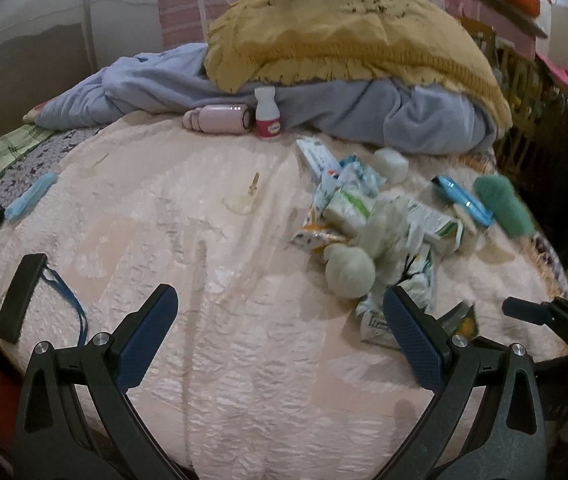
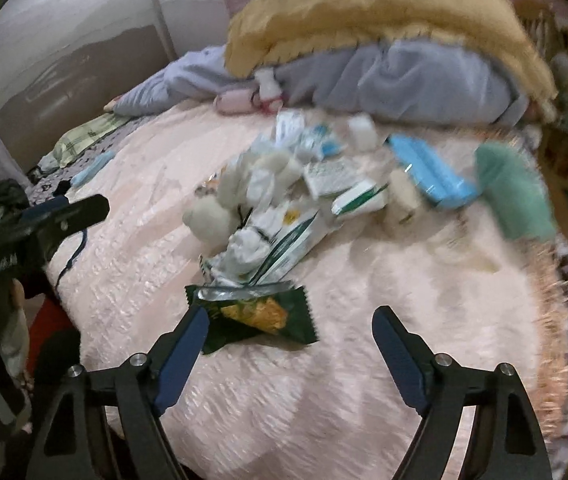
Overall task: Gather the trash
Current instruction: 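Grasp the green snack wrapper with the right gripper, then carry the green wrapper to the cream bucket with the right gripper while the left grasps the white tissue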
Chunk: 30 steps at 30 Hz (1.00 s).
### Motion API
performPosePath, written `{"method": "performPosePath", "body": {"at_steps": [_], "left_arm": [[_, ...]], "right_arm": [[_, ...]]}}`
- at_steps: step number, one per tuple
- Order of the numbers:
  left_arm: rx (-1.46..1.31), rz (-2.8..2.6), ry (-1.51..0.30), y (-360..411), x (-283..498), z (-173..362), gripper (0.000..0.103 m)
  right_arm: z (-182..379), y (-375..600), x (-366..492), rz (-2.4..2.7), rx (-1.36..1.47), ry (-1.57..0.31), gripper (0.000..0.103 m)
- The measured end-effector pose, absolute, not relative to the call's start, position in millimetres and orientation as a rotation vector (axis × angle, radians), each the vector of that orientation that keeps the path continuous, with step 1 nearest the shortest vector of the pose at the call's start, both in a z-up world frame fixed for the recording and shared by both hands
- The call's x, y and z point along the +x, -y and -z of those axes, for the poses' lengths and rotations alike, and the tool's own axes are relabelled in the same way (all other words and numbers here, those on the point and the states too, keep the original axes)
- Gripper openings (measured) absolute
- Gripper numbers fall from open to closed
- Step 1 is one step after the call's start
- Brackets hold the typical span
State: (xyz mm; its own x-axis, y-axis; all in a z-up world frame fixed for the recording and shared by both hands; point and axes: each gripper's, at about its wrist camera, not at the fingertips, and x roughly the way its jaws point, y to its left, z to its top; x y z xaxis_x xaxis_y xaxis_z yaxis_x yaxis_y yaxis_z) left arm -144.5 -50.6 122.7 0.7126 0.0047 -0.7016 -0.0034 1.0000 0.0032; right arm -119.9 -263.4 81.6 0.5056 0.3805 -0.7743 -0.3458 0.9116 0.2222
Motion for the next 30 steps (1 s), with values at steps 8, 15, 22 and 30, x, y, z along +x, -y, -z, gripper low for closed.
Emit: {"method": "performPosePath", "body": {"at_steps": [8,15,22,30], "left_arm": [[-0.033,-0.003,-0.807,40.9,-128.2,-111.2,0.102],[-0.051,0.063,-0.858,51.6,-107.2,-94.1,0.101],[-0.042,0.162,-0.892,79.3,-73.8,-84.8,0.081],[0.057,0.239,-0.967,109.4,-36.4,-67.5,0.032]], "right_arm": [[-55.0,233.5,-105.3,-0.512,0.017,-1.012,0.080],[-51.2,250.1,-107.1,-0.511,0.071,-1.010,0.023],[-79.1,286.7,-114.0,-0.446,0.105,-0.942,0.022],[-92.1,318.3,-120.8,-0.364,0.118,-0.922,0.022]]}}
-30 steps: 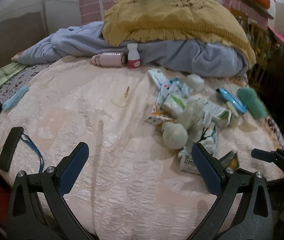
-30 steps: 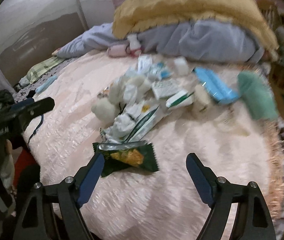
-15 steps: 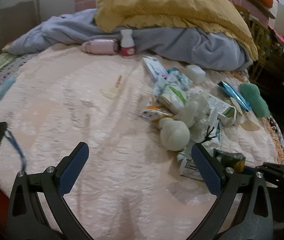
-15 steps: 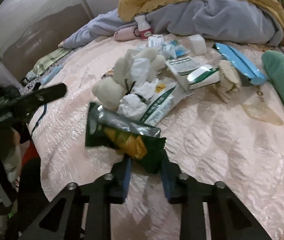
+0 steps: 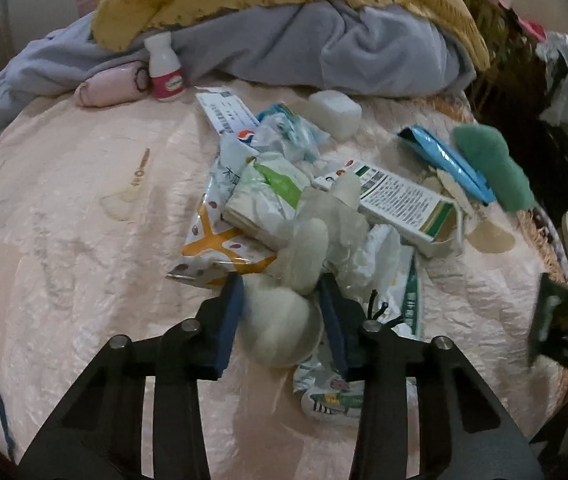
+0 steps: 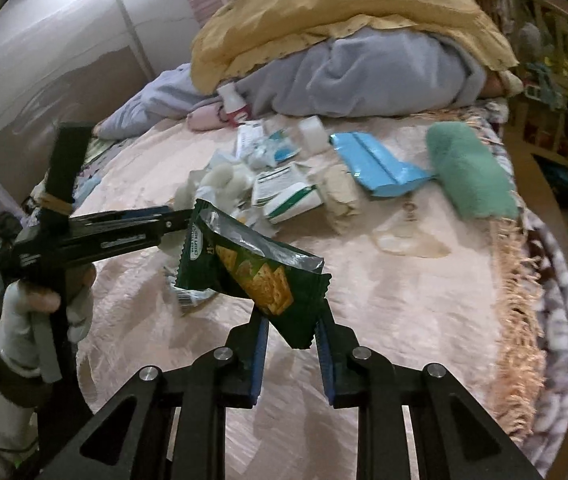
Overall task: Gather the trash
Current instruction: 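Carry the green wrapper to the cream bucket with the right gripper while the left grasps the white tissue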
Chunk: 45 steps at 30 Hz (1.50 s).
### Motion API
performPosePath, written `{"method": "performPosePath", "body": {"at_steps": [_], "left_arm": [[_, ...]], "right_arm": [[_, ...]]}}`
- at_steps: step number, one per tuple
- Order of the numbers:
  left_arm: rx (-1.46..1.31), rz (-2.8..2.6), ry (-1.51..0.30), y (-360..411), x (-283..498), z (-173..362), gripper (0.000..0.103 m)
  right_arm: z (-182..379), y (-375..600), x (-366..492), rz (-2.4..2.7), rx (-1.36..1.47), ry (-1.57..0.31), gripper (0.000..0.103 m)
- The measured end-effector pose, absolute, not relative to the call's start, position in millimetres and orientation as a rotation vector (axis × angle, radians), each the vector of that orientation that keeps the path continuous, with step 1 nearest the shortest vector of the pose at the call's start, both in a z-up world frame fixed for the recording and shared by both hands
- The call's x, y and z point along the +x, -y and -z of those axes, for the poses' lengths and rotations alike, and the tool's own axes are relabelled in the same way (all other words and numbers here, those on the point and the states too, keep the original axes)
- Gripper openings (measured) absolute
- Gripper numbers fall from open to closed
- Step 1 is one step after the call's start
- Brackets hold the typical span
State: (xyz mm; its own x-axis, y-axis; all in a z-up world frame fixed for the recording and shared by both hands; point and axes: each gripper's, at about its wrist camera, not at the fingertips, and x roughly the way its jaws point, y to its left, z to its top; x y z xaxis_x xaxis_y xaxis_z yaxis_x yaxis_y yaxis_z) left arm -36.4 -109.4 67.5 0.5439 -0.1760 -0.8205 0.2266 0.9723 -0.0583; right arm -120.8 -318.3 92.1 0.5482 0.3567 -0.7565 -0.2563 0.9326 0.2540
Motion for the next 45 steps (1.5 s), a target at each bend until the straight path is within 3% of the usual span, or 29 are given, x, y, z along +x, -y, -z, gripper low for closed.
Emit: {"method": "performPosePath", "body": {"at_steps": [5,16,25,45], "left_arm": [[0.015,0.267,-0.962,97.5,-47.0,-79.4,0.026],[-0.039,0.323,-0.860,100.8,-80.3,-148.9,0.025],[-0.007,0.491,-0.839,194.7,-95.4,-172.5,0.025],[0.096,0.781,-0.922,429.9,-113.2,-150.5,0.025]], "right_arm": [[-94.5,331.4,-130.8,-0.349,0.133,-0.911,0.022],[-111.3,341.3,-141.4,-0.339,0.133,-0.851,0.022],[-127.9,390.6,-156.4,-0.219,0.136,-0.813,0.022],[-115.3,608.2,-217.7,0.322,0.267,-0.862,0.022]]}}
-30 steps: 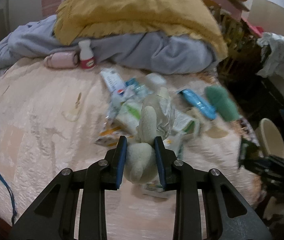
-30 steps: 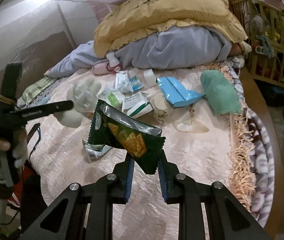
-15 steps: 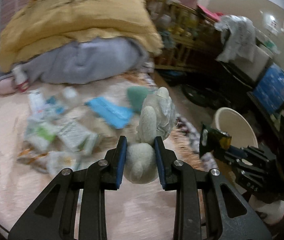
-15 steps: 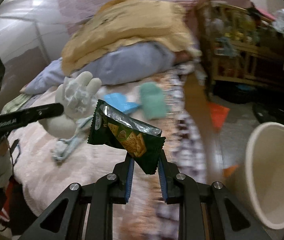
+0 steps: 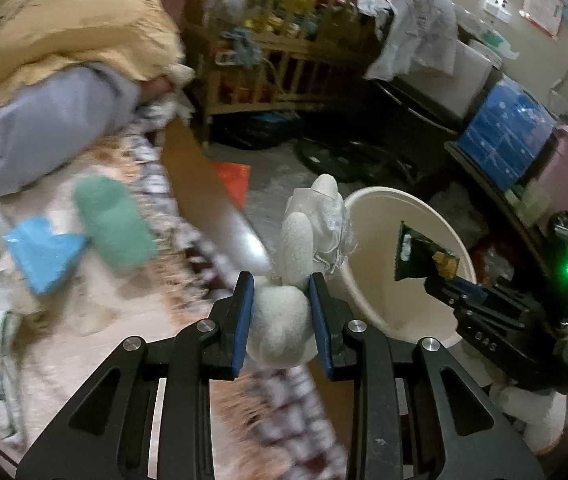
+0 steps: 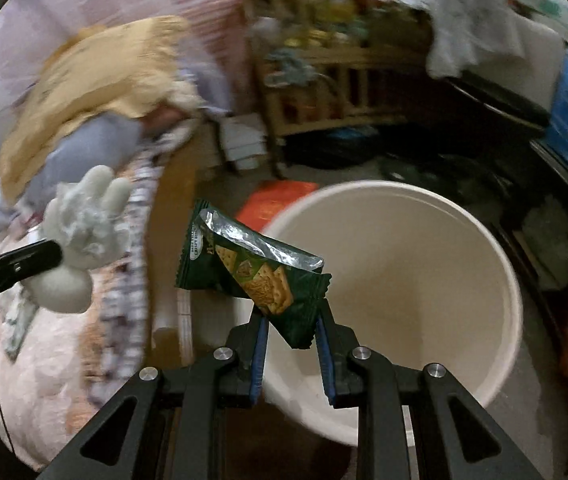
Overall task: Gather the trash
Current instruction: 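Carry the green wrapper to the cream bucket with the right gripper while the left grasps the white tissue, then drop the white tissue into the bucket with the left gripper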
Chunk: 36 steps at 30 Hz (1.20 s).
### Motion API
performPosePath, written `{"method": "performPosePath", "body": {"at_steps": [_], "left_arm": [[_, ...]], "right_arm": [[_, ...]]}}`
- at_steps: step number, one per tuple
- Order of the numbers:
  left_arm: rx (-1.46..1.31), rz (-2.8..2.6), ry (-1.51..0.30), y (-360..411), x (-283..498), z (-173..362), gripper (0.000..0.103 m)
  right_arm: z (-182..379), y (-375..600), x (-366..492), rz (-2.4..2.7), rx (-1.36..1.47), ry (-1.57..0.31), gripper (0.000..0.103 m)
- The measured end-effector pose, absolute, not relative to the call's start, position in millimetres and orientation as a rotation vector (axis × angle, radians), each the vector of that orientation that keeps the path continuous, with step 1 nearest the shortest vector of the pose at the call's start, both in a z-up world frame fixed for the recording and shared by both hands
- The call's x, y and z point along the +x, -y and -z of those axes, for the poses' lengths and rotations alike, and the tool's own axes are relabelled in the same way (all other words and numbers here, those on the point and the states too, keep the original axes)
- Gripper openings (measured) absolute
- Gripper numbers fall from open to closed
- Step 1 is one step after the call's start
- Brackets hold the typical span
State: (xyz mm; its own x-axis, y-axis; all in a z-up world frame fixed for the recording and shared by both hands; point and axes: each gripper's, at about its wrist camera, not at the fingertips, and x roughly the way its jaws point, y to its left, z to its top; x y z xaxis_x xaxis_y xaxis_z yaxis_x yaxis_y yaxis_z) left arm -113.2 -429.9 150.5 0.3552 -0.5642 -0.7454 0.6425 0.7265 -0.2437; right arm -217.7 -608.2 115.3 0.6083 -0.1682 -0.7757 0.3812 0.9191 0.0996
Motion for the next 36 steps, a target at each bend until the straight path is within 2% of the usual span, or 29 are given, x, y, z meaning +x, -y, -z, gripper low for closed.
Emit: {"method": "performPosePath", "body": {"at_steps": [9,11,13,15,19,36], "left_arm": [[0.075,0.867,-0.982,502.9,-120.5,-134.5,0.027],[0.073,0.883,-0.984,516.5,-121.6,-129.6,0.028],[0.071,0.882,-0.982,523.3,-120.7,-125.4,0.031],[0.046,0.902,-1.014,526.1,-117.6,-120.0,0.031],[-0.007,0.906,-1.085,517.3,-111.1,-113.0,0.032],[0.111,0.584,-0.857,388.0,-120.9,-141.0,0.032]], "right_arm": [[-96.0,663.7,-235.4,0.453,0.398,-0.872,0.022],[-93.0,673.0,-236.6,0.462,0.425,-0.867,0.024],[-90.0,680.1,-235.3,0.462,0.465,-0.858,0.051],[-88.6,681.7,-236.2,0.457,0.481,-0.859,0.057],[-88.2,678.3,-234.2,0.452,0.455,-0.865,0.057],[-103.2,610.0,-210.5,0.286,0.357,-0.845,0.058]]}}
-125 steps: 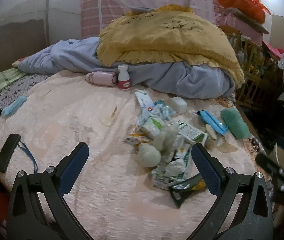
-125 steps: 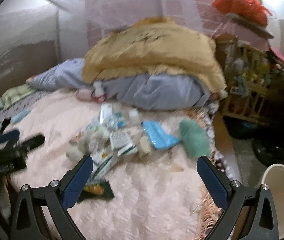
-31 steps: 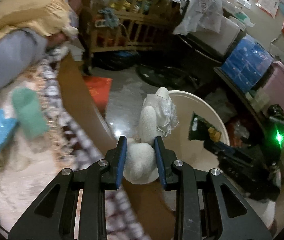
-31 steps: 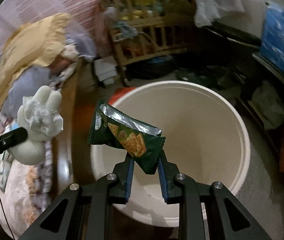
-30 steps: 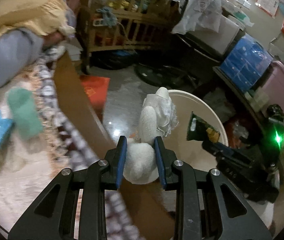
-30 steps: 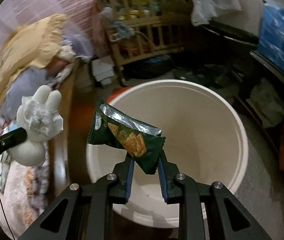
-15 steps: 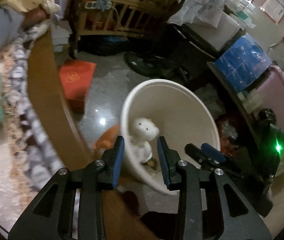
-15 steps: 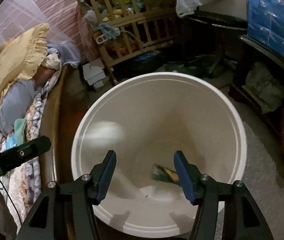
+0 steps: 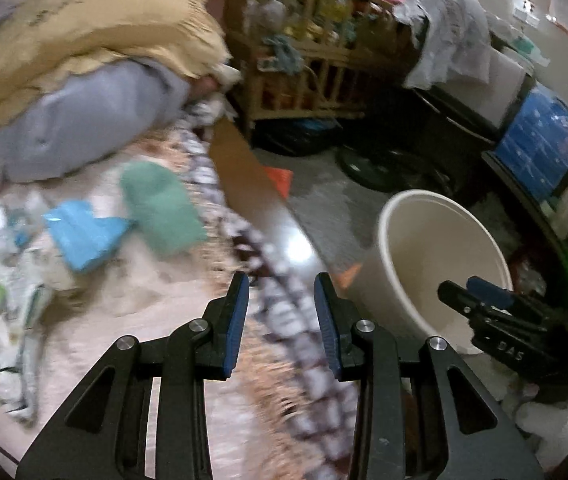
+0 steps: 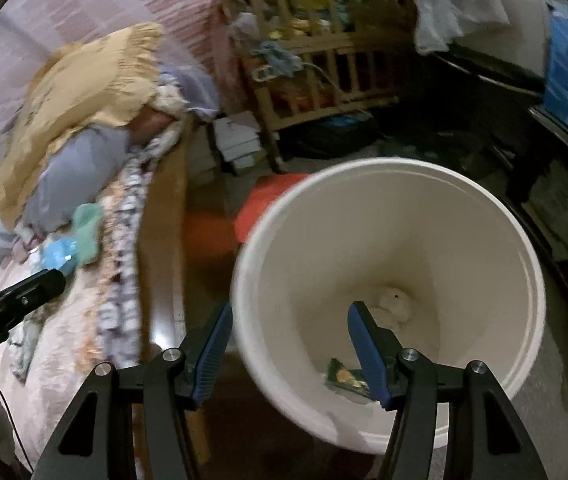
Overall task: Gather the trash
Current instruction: 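Drop the white tissue into the bucket with the left gripper, then grasp the tied plastic bag with the left gripper while the right grasps the Watermelon Frost box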
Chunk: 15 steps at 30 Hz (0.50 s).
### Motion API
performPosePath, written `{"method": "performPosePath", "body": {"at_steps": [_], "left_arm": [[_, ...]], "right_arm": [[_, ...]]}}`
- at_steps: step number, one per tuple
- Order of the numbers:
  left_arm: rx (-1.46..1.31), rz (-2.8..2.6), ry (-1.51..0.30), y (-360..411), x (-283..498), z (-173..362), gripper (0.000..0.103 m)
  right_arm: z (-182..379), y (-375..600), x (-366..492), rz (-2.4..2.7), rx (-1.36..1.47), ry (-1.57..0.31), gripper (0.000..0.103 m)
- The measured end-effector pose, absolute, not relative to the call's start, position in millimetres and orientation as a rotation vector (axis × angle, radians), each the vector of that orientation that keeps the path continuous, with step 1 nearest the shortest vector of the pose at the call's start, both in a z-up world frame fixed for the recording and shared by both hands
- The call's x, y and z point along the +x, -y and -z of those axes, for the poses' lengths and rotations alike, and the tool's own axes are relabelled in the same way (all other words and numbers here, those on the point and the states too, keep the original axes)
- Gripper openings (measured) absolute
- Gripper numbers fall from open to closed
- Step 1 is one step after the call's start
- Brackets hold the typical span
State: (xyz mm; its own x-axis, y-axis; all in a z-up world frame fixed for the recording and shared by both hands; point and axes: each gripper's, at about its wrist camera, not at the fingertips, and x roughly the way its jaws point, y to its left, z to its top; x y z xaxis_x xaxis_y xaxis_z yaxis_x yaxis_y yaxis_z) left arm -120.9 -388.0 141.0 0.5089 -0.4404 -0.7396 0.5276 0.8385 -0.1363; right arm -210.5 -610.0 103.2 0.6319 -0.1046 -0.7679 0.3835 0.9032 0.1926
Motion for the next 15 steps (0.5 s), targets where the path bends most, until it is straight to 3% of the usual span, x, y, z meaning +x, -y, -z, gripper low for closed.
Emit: {"method": "performPosePath", "body": {"at_steps": [12,13,15], "left_arm": [[0.099,0.417,-0.775,298.5,-119.0,-160.7,0.033],[0.092,0.409,-0.771,288.3,-119.2,-161.9,0.035],[0.072,0.398,-0.761,272.5,-119.8,-164.3,0.052]], "right_arm": [[-135.6,505.7,-182.2,0.084,0.249,-0.787,0.067],[-137.9,493.5,-178.5,0.059,0.235,-0.782,0.069],[-141.4,472.1,-172.5,0.012,0.209,-0.776,0.072]]}}
